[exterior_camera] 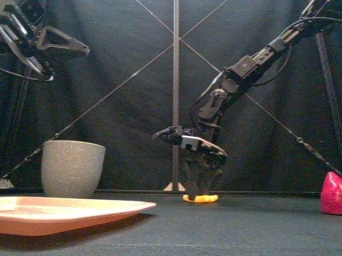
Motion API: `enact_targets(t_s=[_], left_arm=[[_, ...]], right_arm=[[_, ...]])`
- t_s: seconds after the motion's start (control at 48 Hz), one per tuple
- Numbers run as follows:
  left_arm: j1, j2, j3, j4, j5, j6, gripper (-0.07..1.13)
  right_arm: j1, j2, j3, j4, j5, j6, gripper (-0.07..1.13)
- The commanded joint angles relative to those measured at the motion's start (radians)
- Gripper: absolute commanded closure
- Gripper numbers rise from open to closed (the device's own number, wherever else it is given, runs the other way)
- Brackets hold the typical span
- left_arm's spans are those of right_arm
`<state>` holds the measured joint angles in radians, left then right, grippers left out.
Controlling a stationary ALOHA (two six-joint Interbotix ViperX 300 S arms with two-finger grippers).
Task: Pick the fries then place it on the pink plate
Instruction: Place fries on the pink plate
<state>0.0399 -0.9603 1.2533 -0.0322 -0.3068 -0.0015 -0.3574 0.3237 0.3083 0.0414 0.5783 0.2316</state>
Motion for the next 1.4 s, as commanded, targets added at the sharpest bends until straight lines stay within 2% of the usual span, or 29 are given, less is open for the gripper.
enact_targets(t_s=[0.021, 0.292, 0.604, 0.854, 1.25, 1.396], left_arm=[[0.000, 0.005, -0.014, -0.002, -0.008, 0.000, 1.01], [0.008, 0.005, -0.014, -0.002, -0.008, 0.000, 1.01], [0.044, 0.005, -0.011, -0.002, -0.008, 0.002, 1.01], [0.091, -0.002, -0.003, -0.002, -0.002, 0.006, 1.01], [0.114, -0.028, 0.006, -0.002, -0.002, 0.005, 1.01], [0.118, -0.026, 0.015, 0.000, -0.002, 0.006, 1.01]], right_arm=[[0.002, -0.014, -0.020, -0.002, -0.002, 0.002, 0.34], [0.055, -0.067, -0.048, -0.003, 0.008, 0.002, 0.34], [0.262, -0.087, -0.130, -0.014, -0.008, 0.005, 0.34], [0.402, -0.063, -0.167, 0.009, -0.127, 0.006, 0.34], [0.471, 0.080, -0.284, 0.025, -0.293, 0.003, 0.33], [0.477, 0.127, -0.353, 0.032, -0.284, 0.005, 0.24]])
